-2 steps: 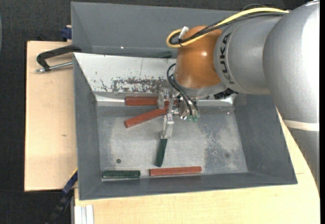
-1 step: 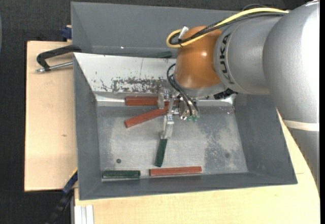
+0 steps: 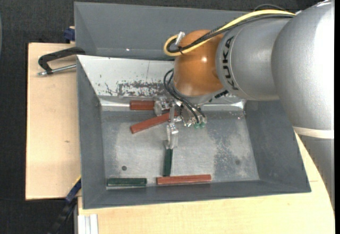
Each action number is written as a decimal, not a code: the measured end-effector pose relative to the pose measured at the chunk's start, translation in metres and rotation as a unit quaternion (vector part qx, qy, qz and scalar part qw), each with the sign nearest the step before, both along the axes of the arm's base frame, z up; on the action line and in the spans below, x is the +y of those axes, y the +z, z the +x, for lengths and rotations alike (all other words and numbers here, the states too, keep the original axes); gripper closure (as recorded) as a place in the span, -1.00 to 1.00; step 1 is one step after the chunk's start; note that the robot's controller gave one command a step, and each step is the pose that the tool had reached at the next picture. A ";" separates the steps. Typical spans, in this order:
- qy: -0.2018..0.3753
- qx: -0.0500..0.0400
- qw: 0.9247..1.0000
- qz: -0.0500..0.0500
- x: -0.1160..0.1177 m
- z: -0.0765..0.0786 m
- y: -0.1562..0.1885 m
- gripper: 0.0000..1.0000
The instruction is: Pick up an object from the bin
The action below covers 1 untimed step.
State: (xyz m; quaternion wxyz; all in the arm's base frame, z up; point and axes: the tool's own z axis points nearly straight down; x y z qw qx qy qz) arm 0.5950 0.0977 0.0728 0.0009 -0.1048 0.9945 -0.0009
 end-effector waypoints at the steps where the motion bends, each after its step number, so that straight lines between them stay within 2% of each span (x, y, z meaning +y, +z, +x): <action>1: 0.199 -0.002 0.980 0.002 0.039 -0.004 0.001 1.00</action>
Offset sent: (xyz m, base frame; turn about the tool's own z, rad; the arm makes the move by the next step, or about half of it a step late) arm 0.0000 0.0000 0.0000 0.0000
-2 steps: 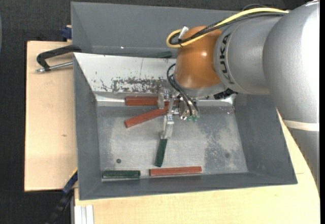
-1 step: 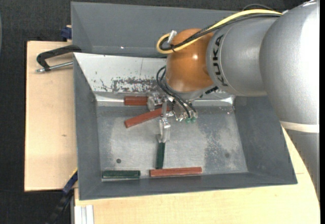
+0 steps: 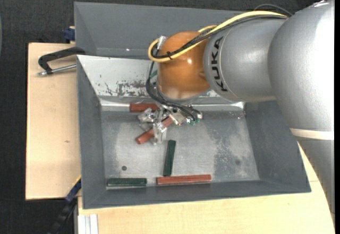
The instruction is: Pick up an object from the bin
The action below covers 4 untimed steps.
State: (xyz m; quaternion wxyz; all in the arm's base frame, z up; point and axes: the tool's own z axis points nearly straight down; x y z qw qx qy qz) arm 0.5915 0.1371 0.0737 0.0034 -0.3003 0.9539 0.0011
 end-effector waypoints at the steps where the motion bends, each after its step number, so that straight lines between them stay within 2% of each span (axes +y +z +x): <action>1: 0.000 0.000 1.000 0.000 0.000 0.000 0.000 1.00; 2: 0.000 0.000 1.000 0.000 0.017 -0.021 0.125 1.00; 4: 0.021 0.002 1.000 -0.001 0.016 -0.020 0.134 1.00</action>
Offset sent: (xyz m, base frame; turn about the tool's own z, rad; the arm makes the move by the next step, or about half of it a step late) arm -0.0220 0.0167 0.1240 -0.0012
